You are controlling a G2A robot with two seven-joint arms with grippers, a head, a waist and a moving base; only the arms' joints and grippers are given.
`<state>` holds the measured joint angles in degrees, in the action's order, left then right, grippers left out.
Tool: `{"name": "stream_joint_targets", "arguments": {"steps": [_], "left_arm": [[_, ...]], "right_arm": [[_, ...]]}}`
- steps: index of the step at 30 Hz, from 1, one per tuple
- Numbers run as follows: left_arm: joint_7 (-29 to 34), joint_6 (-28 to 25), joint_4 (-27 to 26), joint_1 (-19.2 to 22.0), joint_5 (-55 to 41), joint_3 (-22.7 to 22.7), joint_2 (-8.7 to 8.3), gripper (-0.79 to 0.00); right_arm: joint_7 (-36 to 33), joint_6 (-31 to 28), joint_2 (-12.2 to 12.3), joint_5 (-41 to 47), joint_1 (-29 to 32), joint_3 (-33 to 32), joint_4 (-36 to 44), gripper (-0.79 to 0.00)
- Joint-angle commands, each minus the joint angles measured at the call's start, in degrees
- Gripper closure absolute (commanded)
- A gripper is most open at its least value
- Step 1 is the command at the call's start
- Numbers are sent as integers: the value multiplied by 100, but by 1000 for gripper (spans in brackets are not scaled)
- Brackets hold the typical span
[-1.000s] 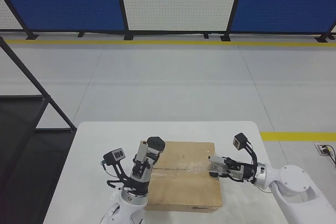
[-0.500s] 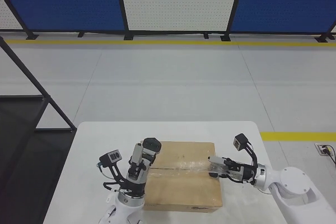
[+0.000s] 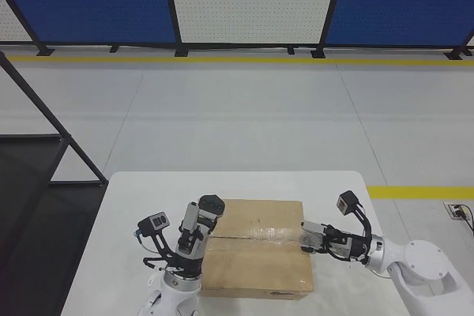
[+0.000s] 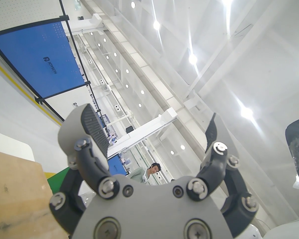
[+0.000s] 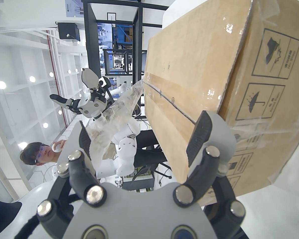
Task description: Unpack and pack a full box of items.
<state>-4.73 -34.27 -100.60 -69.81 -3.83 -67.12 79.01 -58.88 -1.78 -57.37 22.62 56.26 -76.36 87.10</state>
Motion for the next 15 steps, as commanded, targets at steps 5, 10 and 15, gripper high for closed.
{"name": "stream_joint_targets", "arguments": {"steps": [5,10,15], "left_arm": [[24,3,4,-19,36,-10,25,-785],[37,22,-1,-37,66,-13,45,-785],[55,27,-11,-56,91,-15,65,-785]], "right_arm": [[-199,-21,24,193,103,-94,6,-785],[-345,-34,40,309,141,-146,-69,-785],[-426,-17,54,400,188,-189,-106,-785]]}}
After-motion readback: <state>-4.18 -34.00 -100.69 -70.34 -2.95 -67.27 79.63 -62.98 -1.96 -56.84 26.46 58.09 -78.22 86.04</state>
